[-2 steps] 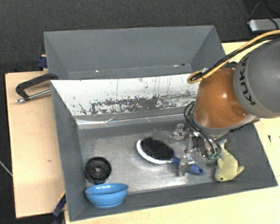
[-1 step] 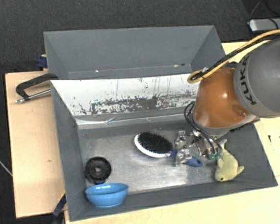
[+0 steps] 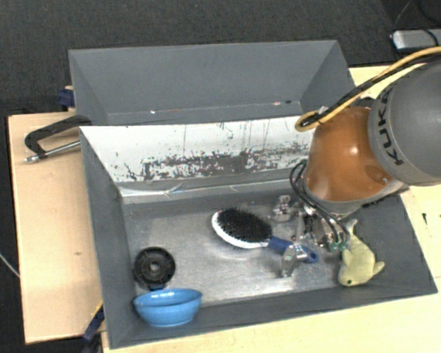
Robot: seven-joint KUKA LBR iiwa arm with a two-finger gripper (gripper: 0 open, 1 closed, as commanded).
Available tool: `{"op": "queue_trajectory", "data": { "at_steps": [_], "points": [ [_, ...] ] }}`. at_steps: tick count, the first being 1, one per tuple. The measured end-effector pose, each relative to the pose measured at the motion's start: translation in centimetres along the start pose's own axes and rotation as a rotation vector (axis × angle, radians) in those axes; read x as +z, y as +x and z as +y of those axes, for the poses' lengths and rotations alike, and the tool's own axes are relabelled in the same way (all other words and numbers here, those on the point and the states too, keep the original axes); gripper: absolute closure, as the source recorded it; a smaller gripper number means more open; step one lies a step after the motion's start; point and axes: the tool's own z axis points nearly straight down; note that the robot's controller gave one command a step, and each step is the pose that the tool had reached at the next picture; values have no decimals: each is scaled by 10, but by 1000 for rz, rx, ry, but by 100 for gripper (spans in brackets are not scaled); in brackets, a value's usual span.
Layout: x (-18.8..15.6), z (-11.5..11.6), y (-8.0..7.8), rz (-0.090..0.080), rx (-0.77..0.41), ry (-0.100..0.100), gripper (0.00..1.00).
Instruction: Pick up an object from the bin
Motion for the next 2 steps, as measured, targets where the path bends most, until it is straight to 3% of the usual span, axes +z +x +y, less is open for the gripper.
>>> {"op": "queue_trajectory", "data": {
  "at_steps": [1,2],
  "points": [
    [-1,0,-1,-3,0,1,100],
    [-140,-5,-7,-10,7,1,100]
  ]
}}
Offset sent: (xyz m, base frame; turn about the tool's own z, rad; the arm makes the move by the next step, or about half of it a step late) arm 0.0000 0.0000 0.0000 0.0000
